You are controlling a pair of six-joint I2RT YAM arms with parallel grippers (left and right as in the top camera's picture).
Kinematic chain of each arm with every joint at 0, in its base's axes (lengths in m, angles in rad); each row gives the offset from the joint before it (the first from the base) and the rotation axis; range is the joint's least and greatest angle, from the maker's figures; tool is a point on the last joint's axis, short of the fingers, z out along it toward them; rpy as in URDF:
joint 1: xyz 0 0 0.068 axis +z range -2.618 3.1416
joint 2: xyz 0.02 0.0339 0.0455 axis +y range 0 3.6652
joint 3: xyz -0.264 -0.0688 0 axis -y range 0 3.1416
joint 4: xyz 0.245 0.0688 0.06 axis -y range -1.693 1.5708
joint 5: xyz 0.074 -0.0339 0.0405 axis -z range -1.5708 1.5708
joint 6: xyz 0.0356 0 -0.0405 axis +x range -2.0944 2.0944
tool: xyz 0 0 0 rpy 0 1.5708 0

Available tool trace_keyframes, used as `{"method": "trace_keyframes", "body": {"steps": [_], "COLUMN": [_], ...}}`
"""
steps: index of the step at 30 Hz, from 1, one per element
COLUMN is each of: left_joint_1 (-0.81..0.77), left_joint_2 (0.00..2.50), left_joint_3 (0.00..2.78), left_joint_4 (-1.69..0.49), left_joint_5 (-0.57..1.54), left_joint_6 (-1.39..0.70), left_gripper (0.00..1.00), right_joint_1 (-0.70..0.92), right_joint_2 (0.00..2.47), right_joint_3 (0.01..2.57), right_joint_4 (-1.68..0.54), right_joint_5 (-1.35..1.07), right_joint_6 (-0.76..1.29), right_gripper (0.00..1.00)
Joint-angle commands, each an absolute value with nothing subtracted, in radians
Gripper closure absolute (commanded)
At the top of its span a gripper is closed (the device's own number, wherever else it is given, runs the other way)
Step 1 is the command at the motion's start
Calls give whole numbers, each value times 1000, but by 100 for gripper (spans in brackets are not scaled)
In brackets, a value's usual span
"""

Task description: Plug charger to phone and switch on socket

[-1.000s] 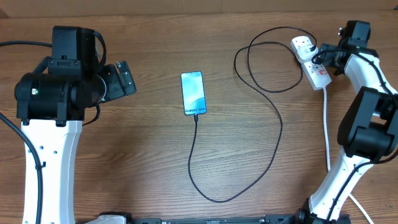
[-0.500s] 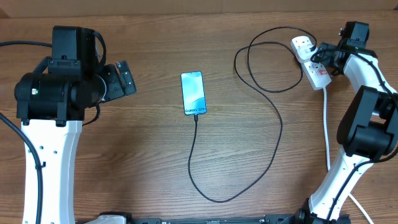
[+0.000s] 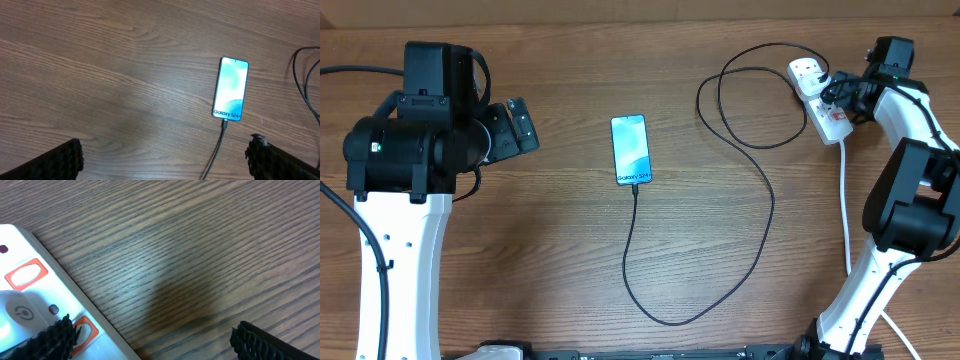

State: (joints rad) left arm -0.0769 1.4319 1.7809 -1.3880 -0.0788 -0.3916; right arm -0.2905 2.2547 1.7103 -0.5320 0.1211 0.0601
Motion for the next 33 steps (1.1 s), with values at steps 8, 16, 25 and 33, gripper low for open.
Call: {"method": "trace_keyframes", "body": {"steps": [8,16,25,33], "left_joint_1": [-78,-78,-78,-78], "left_joint_2": [1438,1438,1438,1438], "left_joint_3": [1783,1783,1783,1783], "left_joint_4": [-1387,-1387,-1387,-1387], "left_joint_5": [-70,-70,-70,-70], "left_joint_6": [-408,-408,-408,-408], "left_gripper": [0,0,1,1], "right_joint_1": [-290,-290,-291,-291], "right_joint_2": [2253,2268,2295,2295], "right_joint_3": [1707,1707,1707,1707], "right_joint_4": [-515,-544,-552,-556], "right_joint_5": [83,59,41,-36], "right_joint_6": [109,108,108,108], "right_gripper": [0,0,0,0]}}
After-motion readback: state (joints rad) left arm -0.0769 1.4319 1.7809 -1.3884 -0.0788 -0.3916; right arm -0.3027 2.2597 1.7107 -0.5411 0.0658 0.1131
